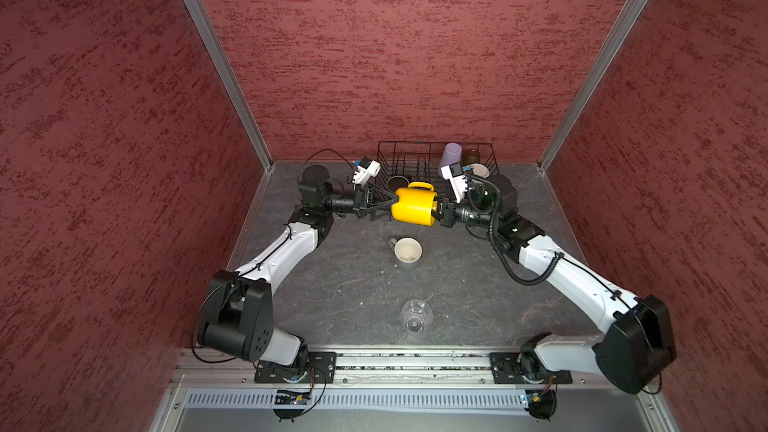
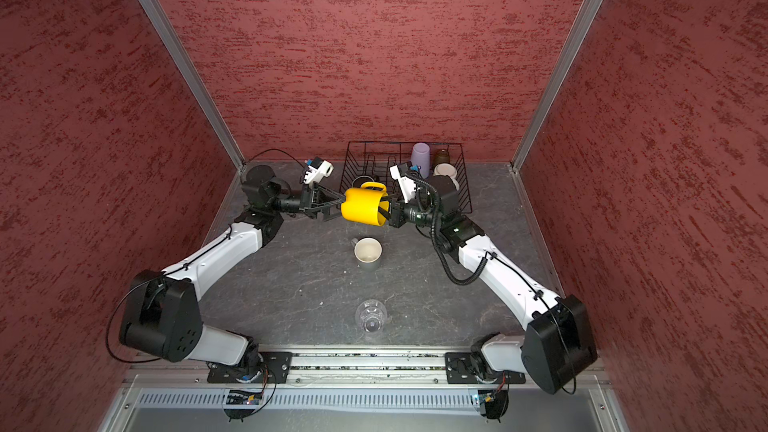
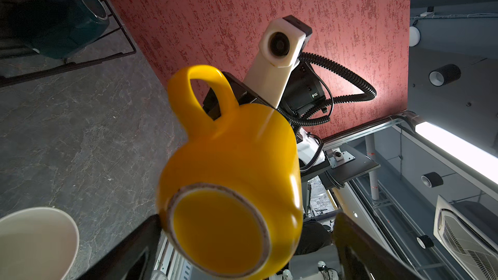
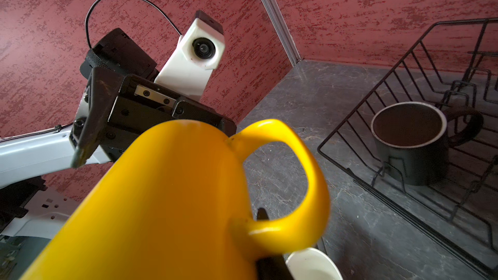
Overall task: Load the cups into the dish rack
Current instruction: 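Grasp the yellow mug's base with the left gripper while the right holds it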
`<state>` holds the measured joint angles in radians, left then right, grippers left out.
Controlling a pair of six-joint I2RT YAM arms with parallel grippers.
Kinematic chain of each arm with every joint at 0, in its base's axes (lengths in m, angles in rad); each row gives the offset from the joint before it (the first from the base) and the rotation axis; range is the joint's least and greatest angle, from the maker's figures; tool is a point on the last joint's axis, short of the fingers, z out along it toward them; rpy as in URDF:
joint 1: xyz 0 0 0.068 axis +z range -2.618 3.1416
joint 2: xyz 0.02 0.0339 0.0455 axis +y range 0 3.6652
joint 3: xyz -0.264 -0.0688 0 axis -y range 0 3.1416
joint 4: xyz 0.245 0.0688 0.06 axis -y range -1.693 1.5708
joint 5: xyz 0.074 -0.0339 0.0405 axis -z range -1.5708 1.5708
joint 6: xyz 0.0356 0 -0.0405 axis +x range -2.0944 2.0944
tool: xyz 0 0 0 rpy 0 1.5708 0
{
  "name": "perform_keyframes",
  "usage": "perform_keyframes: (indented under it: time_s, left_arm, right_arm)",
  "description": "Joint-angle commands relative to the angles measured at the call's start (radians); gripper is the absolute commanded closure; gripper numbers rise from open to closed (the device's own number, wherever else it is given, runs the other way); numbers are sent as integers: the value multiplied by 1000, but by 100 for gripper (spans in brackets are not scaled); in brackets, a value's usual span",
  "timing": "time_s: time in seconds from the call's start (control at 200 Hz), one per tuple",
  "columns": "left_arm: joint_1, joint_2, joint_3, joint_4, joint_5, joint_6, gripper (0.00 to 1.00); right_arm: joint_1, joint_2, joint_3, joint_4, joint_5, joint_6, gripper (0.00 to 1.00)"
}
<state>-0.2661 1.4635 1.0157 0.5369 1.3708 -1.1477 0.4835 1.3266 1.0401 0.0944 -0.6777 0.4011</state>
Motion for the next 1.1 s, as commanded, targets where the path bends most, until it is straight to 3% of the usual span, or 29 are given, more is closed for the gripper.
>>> perform_keyframes:
  time_s: [0.0, 0.827, 1.097]
  left_arm:
    - [-24, 10, 17, 63, 29, -25, 0]
    - [-91, 32, 24, 153, 62, -106, 1]
    - [-96, 38, 27, 155, 69, -108, 5]
  right_arm:
    - [16, 2, 58, 132, -44, -4, 100]
    - [44, 88, 87, 174, -59, 1, 100]
    - [47, 100, 86, 164, -55, -5, 100]
